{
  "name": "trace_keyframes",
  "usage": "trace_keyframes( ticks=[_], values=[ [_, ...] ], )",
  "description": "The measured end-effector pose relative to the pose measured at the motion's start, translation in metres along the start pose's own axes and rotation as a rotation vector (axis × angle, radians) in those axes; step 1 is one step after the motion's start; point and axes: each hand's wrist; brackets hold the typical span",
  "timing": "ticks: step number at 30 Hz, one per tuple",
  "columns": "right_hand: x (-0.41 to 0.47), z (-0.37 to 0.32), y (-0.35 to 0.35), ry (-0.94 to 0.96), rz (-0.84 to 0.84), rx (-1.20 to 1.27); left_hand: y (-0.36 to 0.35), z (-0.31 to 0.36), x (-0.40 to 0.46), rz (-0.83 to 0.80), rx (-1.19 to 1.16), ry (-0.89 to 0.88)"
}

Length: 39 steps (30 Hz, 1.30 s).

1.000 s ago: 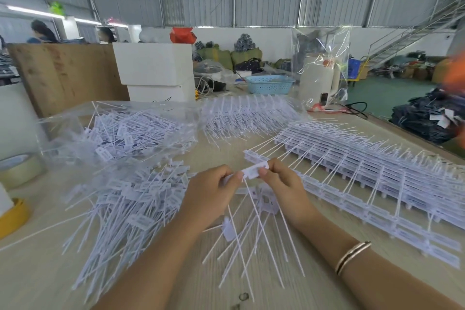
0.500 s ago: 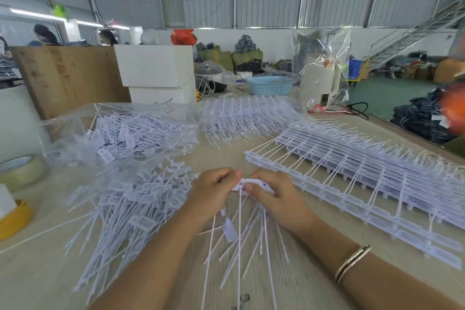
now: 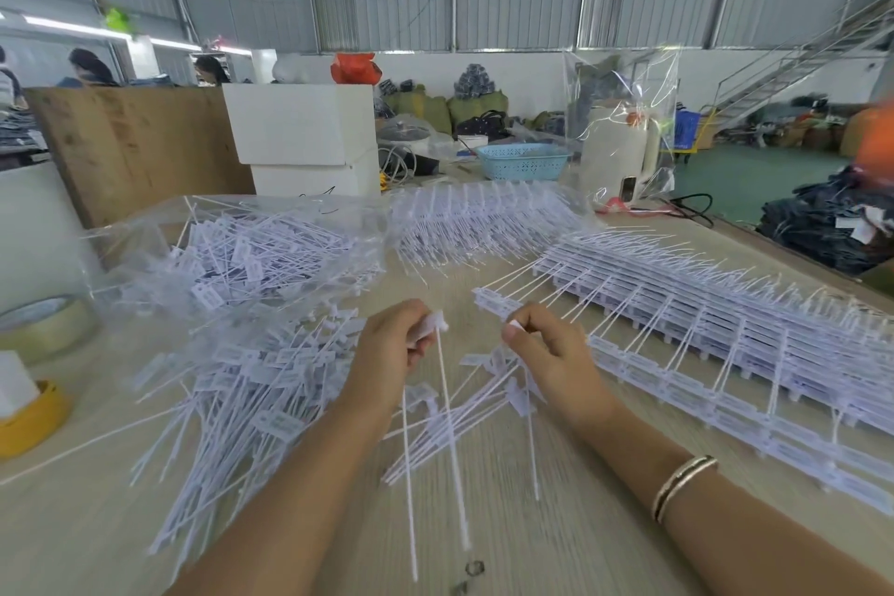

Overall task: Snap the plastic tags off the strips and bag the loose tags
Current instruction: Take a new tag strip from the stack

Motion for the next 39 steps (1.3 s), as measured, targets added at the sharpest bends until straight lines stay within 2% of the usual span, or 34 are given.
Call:
trace_keyframes(
  ticks=[4,7,10,12,14,17,22,29,36,39],
  values=[
    [0.002,0.004,-0.004,-0.114,0.026,-0.305,-0.001,-0.004,-0.002,-0.039,0.187,-0.053],
    [-0.001,-0.004,-0.005,-0.021,0.048,-0.270,-0.006,-0.007,-0.008,-0.116,0.307,-0.126],
    [-0.005,-0.006,-0.012,0.051,-0.068,-0.289,-0.013,-0.008,-0.014,-0.234,0.310,-0.184],
    [-0.004,-0.005,-0.015,0.066,-0.098,-0.338,-0.016,-0.008,-0.013,-0.222,0.349,-0.217],
    [-0.003,-0.003,-0.013,0.093,-0.054,-0.300,-0.014,-0.009,-0.011,-0.163,0.349,-0.220],
    [-0.003,-0.003,-0.006,0.104,0.003,-0.133,-0.008,-0.010,-0.009,-0.142,0.299,-0.118],
    [-0.007,-0.012,-0.006,0.033,-0.182,-0.005,-0.009,-0.012,-0.008,-0.160,0.371,-0.113],
    [-0.007,-0.016,-0.005,0.099,-0.184,0.080,-0.013,-0.008,-0.012,-0.208,0.059,0.083],
    [-0.006,-0.014,-0.012,0.233,-0.019,-0.174,-0.025,-0.006,-0.011,-0.143,-0.467,0.265],
    [-0.006,-0.015,-0.012,0.243,0.041,-0.097,-0.034,-0.006,-0.010,-0.104,-0.612,0.266]
  ],
)
Point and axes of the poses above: each hand's wrist, its own x-axis towards the middle knuckle, its own y-axis out of the back of the hand, z = x × y, and after that the axes turned 5 degrees about -z, right-handed
